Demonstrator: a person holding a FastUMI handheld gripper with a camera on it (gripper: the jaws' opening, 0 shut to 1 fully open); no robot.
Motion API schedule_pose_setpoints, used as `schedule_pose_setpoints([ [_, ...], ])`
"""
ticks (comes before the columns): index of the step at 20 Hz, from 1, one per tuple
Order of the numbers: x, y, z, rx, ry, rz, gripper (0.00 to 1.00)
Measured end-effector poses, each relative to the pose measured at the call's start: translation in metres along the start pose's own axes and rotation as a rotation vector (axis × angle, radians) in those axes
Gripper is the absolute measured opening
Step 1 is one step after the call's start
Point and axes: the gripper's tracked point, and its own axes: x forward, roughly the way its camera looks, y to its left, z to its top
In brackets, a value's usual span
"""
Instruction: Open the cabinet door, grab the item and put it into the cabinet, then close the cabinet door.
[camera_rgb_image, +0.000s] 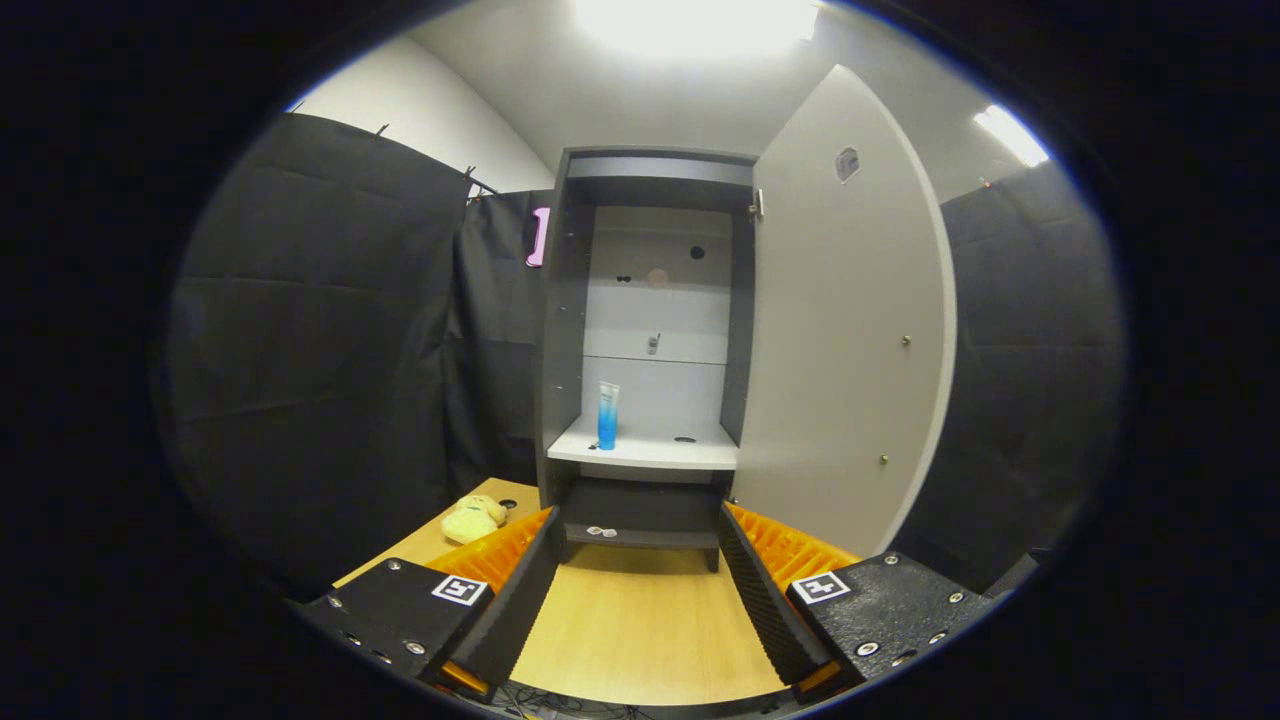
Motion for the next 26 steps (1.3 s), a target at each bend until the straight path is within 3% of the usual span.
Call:
schedule_pose_setpoints([
  [8, -0.023, -0.093, 0.009, 0.047, 0.007, -0.189, 0.95],
  [17, -0.042, -0.197, 0.025, 0.094, 0.004, -0.491, 0.95],
  [26, -0.013, -0.262, 0.031, 0.047, -0.007, -0.626, 0.95],
])
